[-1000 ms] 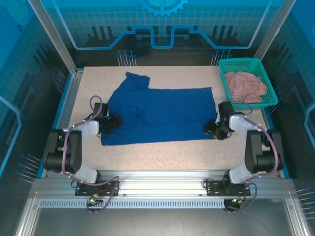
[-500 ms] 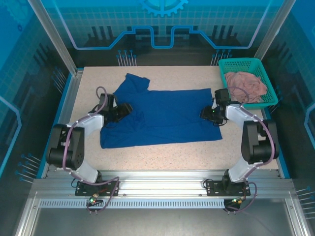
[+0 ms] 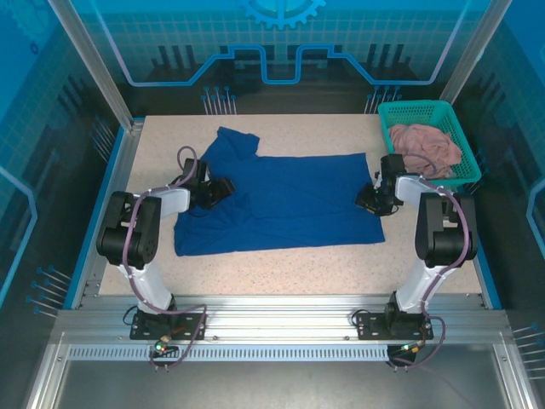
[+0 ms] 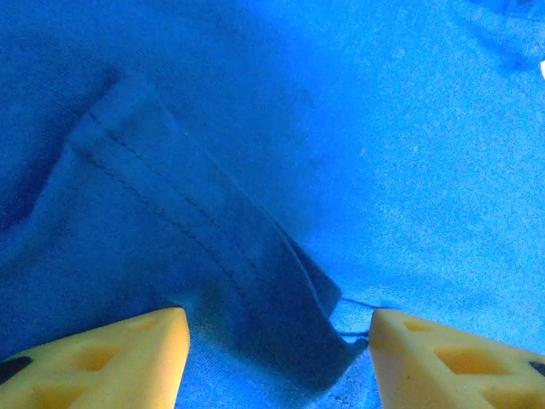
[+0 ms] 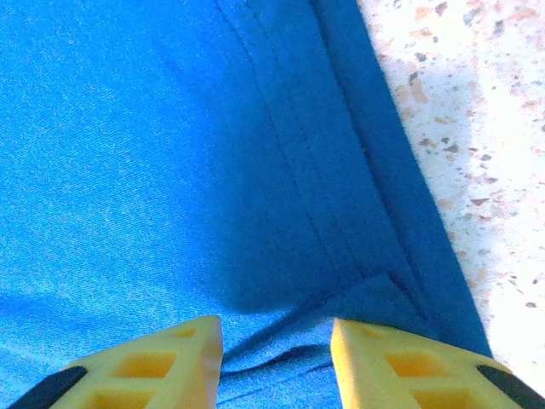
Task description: Fold the inside-out t-shirt
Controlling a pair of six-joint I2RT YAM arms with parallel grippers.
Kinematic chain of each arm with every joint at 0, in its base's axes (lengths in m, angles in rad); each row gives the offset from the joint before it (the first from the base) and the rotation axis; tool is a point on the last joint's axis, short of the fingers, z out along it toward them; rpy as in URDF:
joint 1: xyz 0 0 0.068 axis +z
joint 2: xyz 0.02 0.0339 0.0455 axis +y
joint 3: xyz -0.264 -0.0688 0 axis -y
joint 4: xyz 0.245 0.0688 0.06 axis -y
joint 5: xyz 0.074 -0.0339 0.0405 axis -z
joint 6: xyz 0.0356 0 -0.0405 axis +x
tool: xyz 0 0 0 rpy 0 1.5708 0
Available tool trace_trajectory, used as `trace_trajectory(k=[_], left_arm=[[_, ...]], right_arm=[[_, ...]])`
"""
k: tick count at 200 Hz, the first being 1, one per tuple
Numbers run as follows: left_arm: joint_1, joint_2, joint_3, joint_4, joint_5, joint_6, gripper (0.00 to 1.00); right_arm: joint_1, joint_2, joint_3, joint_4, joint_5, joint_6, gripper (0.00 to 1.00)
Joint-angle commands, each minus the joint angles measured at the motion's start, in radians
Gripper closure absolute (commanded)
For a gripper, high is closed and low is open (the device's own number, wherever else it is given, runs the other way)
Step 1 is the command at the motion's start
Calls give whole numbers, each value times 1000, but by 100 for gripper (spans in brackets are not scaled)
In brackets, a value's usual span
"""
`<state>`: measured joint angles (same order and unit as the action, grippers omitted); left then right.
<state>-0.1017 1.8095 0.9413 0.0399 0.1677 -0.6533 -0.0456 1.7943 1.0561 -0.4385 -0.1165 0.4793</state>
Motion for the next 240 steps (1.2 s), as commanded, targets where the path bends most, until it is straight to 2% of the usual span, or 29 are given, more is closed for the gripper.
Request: trace_trajectory(k=[1,31,56,72,89,111,128,151,188,215,240], left_arm=[[26,7,-11,-6,-61,8,39],[30,-25,11,4,1,36,36],[30,-104,-15,36,31,50,26],[33,-138,-40,63,45,40,20],[32,-133,-49,98,87,24,19],[33,-49,8,92,152,14,19],[34,17,58,84,171,7,20],[48,84,112,55,130,13,20],[93,128,110,48,123,-40,22],[102,111,84,18,120,-31,22],[101,39,-2,31,124,-51,22]], right_arm=[[-31,-10,-24,-38,32,9,61],[-33,-41,-12,-26,-3,-16,61],[1,-114,-14,4,-51,-68,57],[53,-137,-4,11,-34,-95,51],[108,-113,31,16,8,-110,45],[120,-22,110,-1,21,-91,43],[120,49,171,-15,22,-90,43],[118,126,238,-45,11,-90,44],[84,213,285,-136,22,-70,50],[56,219,251,-169,16,-70,55],[52,152,190,-182,40,-77,59]])
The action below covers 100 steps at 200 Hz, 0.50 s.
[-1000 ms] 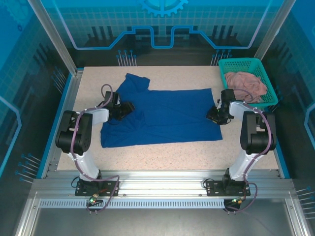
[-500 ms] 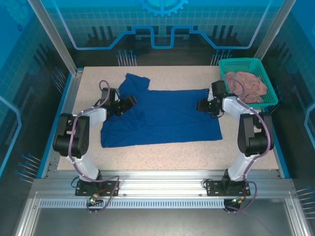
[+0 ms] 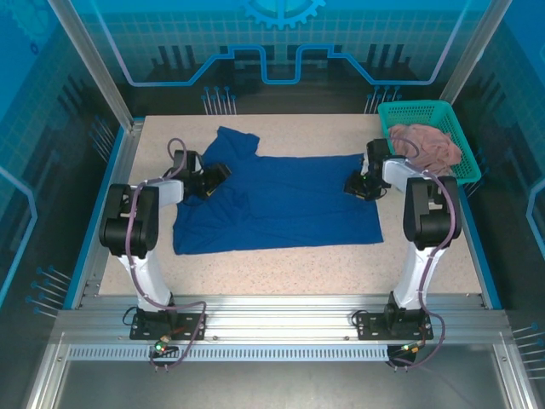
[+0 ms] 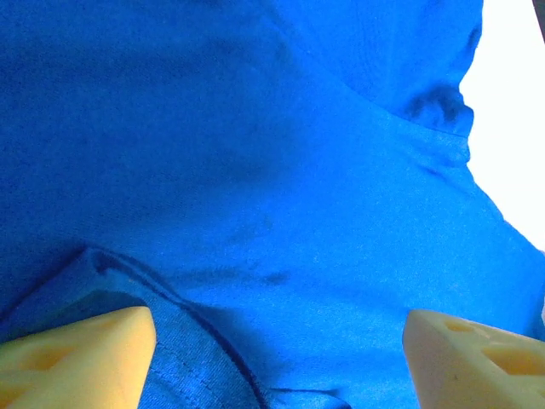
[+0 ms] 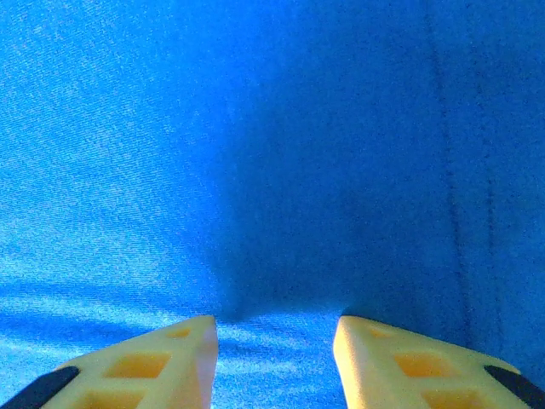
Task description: Fold the inside-out t-shirt
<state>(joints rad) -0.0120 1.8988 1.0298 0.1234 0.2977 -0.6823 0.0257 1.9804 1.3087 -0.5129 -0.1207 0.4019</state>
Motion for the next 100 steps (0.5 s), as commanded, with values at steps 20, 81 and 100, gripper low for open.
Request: trace_trajectory(k=[20,81,100], left_arm=[[5,-137,-207,-18,-13,-55,22],[12,-204,-74,-75,-62,33,20],[19,-107,68,-90,-83,69,20]], right_arm=[[-13,-103,-110,-129,49,-2,60],[-2,-236,-106,-18,52,-18,50],[14,-208,-34,24,69,-12,46]])
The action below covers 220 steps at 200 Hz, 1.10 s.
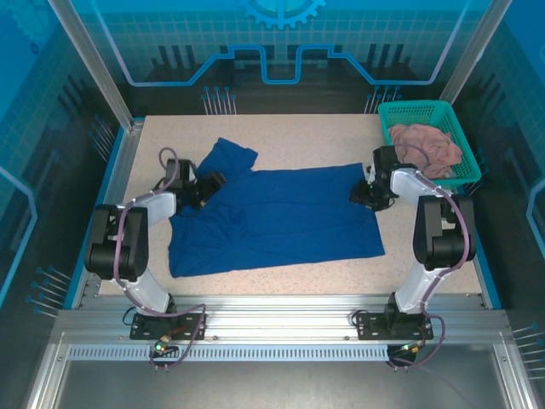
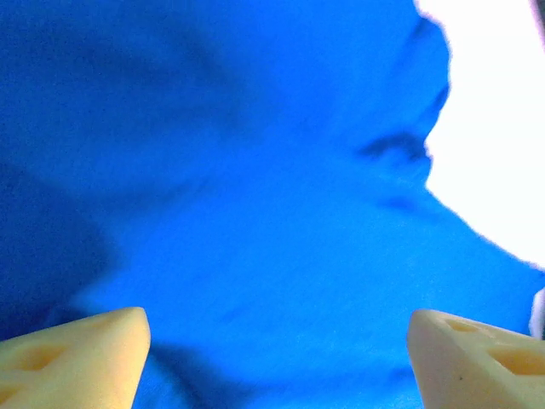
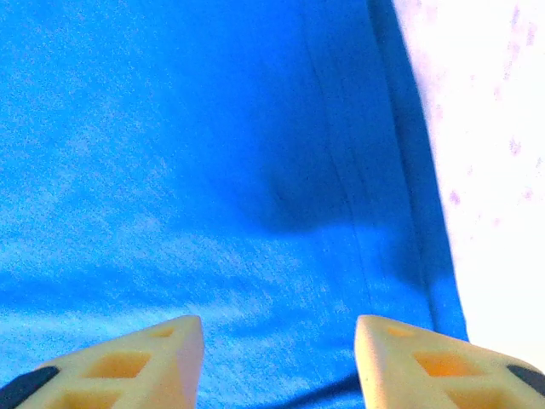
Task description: Fold the inside-out t-shirt
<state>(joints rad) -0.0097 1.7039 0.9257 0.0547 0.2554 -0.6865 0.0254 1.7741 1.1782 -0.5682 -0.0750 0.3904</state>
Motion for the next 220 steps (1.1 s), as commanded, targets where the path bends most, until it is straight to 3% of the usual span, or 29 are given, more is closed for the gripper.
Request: trace_trajectory(k=[1,61,139,175,220], left_arm=[[18,93,180,-23,-41,76,20],[30,484,761,-341,-84,228,20],[-10,1003,1698,-952,-227,375,23],[-21,1032,1748,-1005,-283,353,28],[-45,1082,1742,-1015,-254,298,31]], right_arm=[[15,1,101,80,25,-1,45],[58,84,204,94,6,12,40],[59,94,171,112,-18,12,39],[61,97,160,126,-41,18,40],[62,109,153,144,-78,31,39]])
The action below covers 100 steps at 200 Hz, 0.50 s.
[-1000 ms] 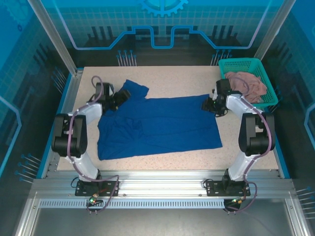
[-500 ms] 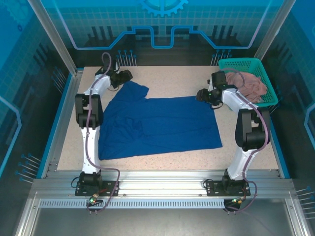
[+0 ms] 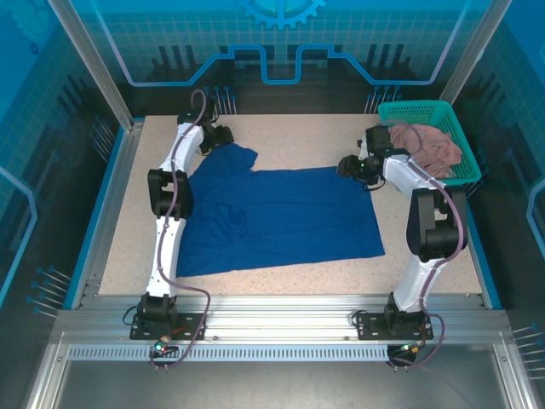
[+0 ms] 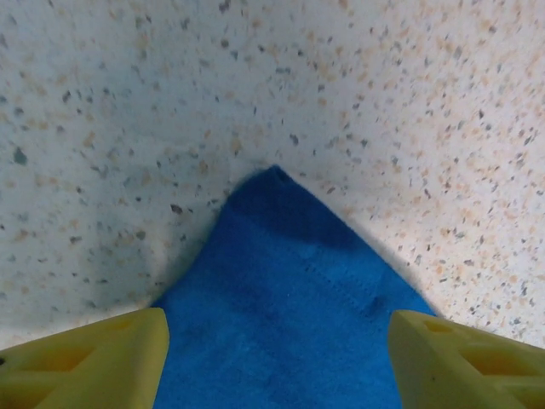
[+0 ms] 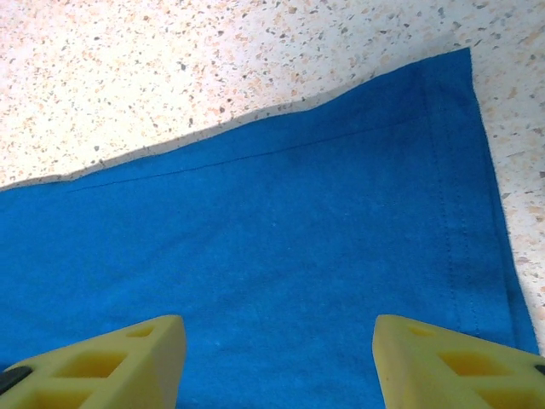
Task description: Fold the inside-out t-shirt
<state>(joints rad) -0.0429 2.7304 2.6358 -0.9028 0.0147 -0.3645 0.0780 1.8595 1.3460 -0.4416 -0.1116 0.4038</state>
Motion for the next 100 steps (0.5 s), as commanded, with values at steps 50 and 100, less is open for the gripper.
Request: trace_trajectory(k=[50,100], left_arm=[[-12,145,104,-42,7,-67,51],[-6,125,64,-12,35,-59,79]], right_arm=[[7,54,3,16,-22,10,39],[7,217,211,-106,163,36,40]])
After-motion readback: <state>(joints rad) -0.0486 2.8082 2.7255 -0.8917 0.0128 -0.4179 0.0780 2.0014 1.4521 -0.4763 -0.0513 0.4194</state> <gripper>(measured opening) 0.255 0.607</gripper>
